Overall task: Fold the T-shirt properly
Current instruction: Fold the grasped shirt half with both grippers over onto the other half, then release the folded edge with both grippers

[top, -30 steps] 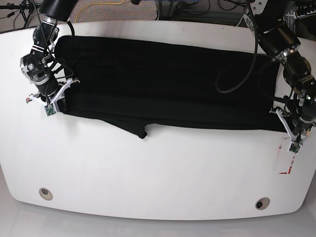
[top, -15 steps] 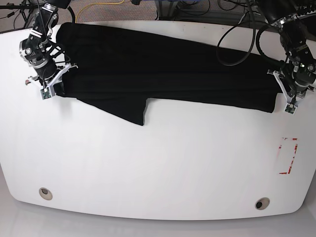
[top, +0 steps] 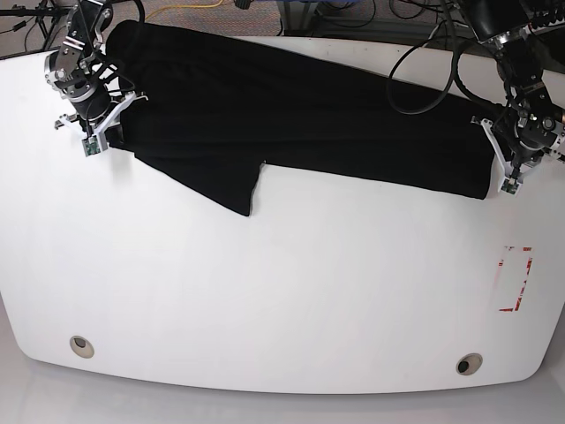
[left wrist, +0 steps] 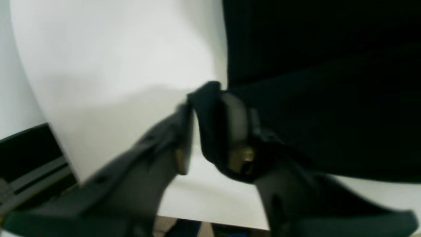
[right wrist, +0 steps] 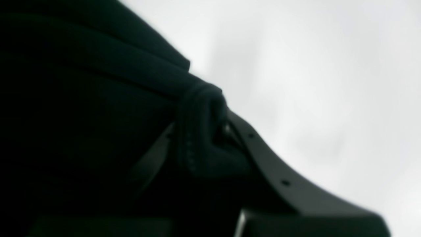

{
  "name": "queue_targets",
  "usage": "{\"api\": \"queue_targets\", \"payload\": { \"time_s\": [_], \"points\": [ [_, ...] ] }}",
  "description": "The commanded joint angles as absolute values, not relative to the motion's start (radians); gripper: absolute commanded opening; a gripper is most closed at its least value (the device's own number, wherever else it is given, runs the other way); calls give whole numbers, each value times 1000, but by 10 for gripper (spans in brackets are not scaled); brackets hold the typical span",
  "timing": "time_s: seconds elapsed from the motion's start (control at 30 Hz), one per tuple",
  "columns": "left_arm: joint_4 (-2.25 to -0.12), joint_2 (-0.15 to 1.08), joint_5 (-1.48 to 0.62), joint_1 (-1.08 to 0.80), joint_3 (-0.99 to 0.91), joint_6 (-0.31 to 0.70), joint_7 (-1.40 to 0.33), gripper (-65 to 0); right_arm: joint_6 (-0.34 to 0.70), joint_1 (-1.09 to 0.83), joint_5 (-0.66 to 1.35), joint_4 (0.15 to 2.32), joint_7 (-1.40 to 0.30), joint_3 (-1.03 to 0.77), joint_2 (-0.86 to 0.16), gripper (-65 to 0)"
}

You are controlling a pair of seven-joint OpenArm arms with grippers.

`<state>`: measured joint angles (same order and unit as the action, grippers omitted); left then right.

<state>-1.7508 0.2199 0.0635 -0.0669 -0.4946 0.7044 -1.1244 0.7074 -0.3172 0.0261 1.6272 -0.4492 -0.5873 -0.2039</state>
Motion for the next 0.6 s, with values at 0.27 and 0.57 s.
{"api": "queue_targets", "payload": {
  "time_s": [0.27, 0.57],
  "points": [
    [-1748, 240, 68, 15, -466, 698, -1113, -396, 698, -371, 30, 1765, -440, -595, -186, -187],
    [-1873, 234, 61, 56, -464, 698, -1162, -396, 698, -357, 110, 1903, -441, -595, -186, -140]
  ]
}}
